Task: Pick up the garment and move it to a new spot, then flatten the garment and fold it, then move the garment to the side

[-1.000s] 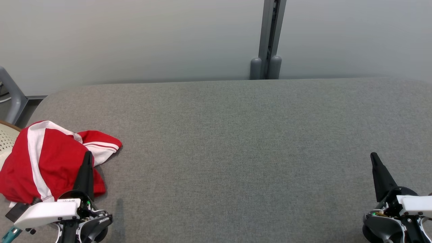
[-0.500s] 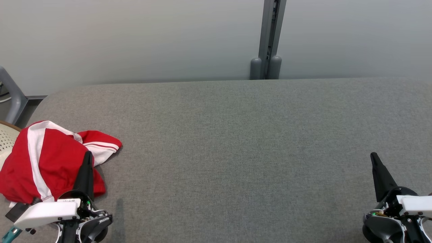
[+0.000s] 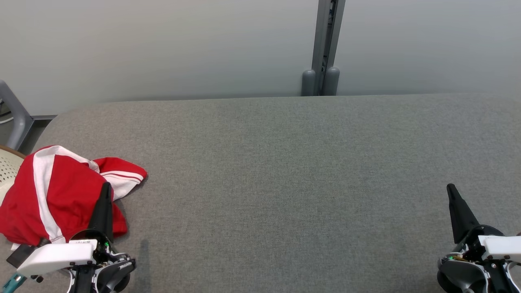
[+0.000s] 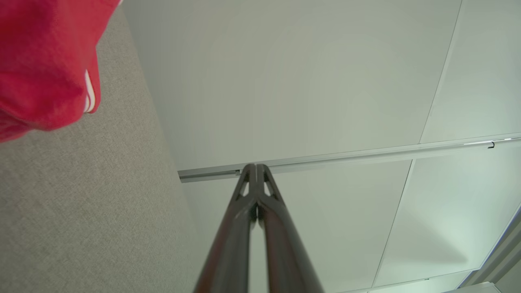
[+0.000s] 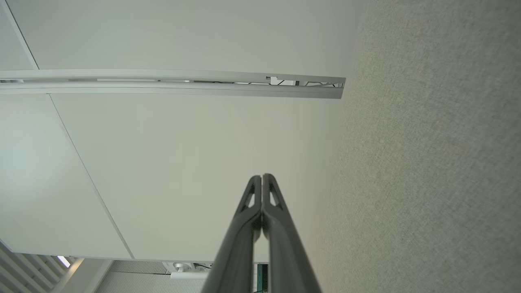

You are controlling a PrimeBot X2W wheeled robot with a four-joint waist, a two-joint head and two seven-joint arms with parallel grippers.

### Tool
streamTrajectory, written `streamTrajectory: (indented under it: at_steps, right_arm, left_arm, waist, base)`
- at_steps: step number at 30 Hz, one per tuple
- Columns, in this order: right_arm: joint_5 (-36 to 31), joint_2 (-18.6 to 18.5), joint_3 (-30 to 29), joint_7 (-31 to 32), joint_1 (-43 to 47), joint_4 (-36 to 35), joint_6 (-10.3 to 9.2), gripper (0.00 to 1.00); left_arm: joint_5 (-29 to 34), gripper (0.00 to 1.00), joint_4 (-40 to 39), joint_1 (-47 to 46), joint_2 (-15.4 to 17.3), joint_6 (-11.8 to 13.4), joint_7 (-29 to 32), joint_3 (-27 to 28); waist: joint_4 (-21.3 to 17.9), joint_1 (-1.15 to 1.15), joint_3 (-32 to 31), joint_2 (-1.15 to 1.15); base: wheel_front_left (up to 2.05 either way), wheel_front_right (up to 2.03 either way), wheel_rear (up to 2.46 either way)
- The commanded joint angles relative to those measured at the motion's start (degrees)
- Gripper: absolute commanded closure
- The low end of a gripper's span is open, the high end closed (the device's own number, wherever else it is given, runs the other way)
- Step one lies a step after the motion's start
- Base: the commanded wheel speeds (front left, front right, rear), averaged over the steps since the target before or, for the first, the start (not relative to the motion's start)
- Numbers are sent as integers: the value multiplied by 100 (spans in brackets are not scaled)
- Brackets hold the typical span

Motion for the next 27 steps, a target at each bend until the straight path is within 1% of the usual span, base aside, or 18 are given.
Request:
streamTrajectory:
  at_steps: [1,10,11,22,27]
  right_arm:
    - [-20,-21,0,7,-51,13,5,100]
    - [-20,-21,0,7,-51,13,5,100]
    - [-1,3,-1,-2,11,12,0,0]
    - [-210,-14,98,-282,53,-132,-2,0]
    - [-471,-61,124,-398,42,-193,-2,0]
  left_arm:
    - [-5,100,-1,-57,18,-27,12,9]
    - [-5,100,-1,-57,18,-27,12,9]
    - [0,0,16,7,-1,1,-2,-2]
    - [97,0,-37,-67,-2,1,-249,-186]
    - [308,0,-67,-111,57,1,-391,-278]
  waist:
    - [0,0,0,0]
    - [0,0,0,0]
    - [0,0,0,0]
    - [2,0,13,0]
    - [4,0,15,0]
  base:
    - [0,0,0]
    - [0,0,0]
    - [0,0,0]
    - [0,0,0]
    - [0,0,0]
